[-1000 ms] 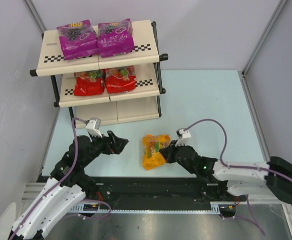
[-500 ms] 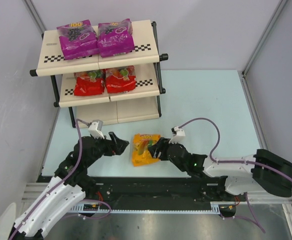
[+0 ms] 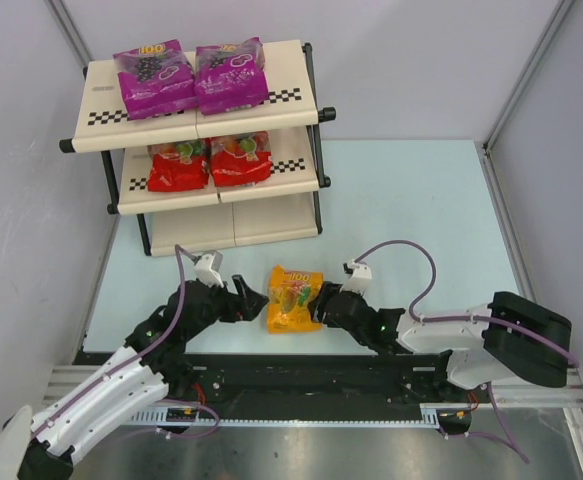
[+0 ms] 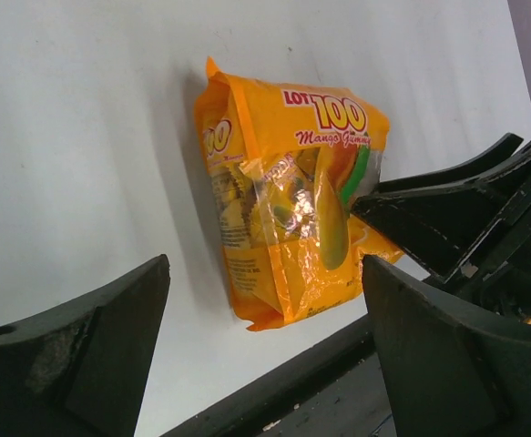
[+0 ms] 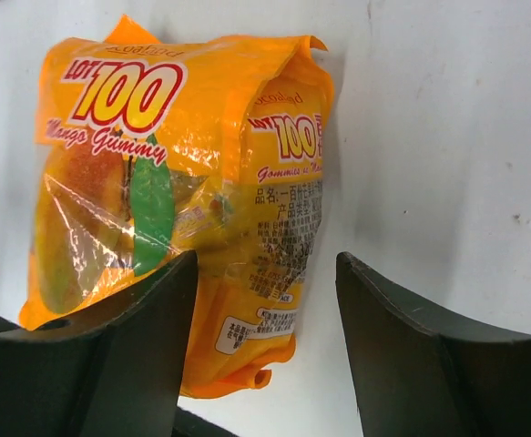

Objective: Place and organize the candy bags onto the shelf

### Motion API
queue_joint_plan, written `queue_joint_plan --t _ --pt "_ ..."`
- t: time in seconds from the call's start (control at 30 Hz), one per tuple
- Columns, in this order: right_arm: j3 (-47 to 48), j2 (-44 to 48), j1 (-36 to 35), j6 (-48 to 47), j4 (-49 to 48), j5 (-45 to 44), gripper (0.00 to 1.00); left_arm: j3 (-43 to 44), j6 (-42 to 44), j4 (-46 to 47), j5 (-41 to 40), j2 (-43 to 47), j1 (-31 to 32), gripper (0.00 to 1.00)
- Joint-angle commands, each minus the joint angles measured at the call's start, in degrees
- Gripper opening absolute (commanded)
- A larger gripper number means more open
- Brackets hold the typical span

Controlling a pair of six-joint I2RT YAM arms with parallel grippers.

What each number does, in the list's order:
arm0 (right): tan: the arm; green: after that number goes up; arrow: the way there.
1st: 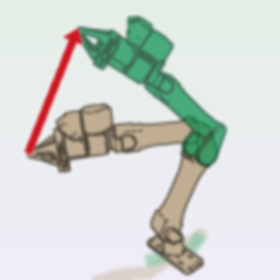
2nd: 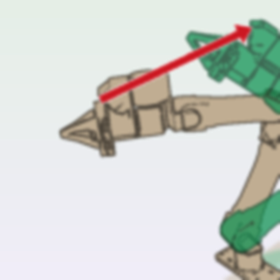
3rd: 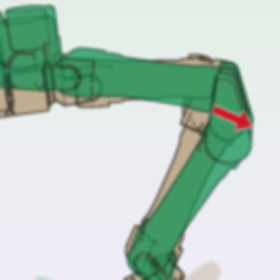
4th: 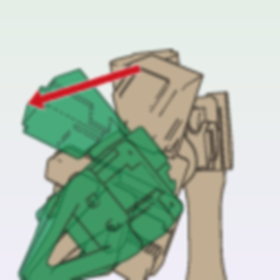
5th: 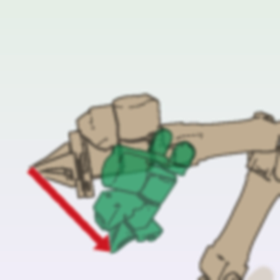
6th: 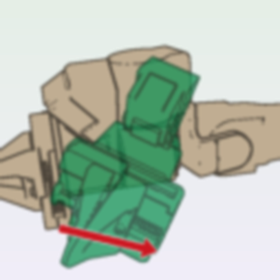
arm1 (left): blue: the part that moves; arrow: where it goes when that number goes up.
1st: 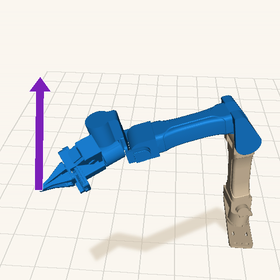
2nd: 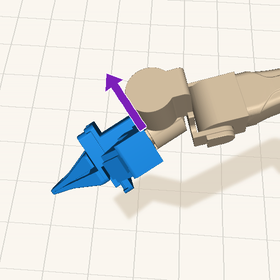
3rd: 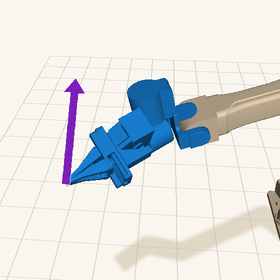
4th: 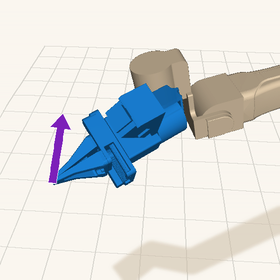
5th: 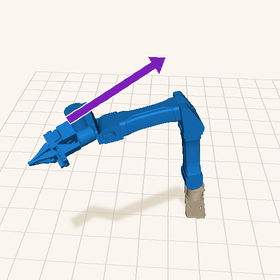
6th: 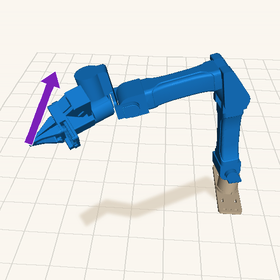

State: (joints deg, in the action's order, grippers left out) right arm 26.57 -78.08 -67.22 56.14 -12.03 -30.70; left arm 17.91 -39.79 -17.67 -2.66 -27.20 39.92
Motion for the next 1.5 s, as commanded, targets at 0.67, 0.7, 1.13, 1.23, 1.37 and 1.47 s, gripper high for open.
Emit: queue_joint_plan --t 0.67,0.7,1.13,1.23,1.37,1.47 --pt "-1.34 37.48 -0.89 -7.54 19.76 -12.02 0.69 -8.67 -10.66 22.30 -13.42 -15.25 14.74 0.78" --pt "-1.52 37.74 -0.89 -7.54 20.03 -12.02 0.69 -9.21 -10.83 23.46 -13.95 -15.42 15.18 0.76" --pt "-2.66 38.01 0.07 -7.01 21.08 -11.14 0.72 -15.97 -9.34 34.46 -33.54 -13.67 28.53 0.77" --pt "-3.10 38.09 0.86 -6.83 21.00 -10.35 0.72 -16.68 -11.01 35.59 -37.94 -14.81 31.09 0.78" --pt "-3.28 38.18 1.83 -7.10 20.82 -8.86 0.73 -16.51 -12.59 37.97 -42.42 -19.62 34.87 0.78" --pt "-3.28 38.53 2.53 -7.10 21.00 -8.41 0.73 -15.28 -13.03 39.64 -43.66 -23.41 35.84 0.74"
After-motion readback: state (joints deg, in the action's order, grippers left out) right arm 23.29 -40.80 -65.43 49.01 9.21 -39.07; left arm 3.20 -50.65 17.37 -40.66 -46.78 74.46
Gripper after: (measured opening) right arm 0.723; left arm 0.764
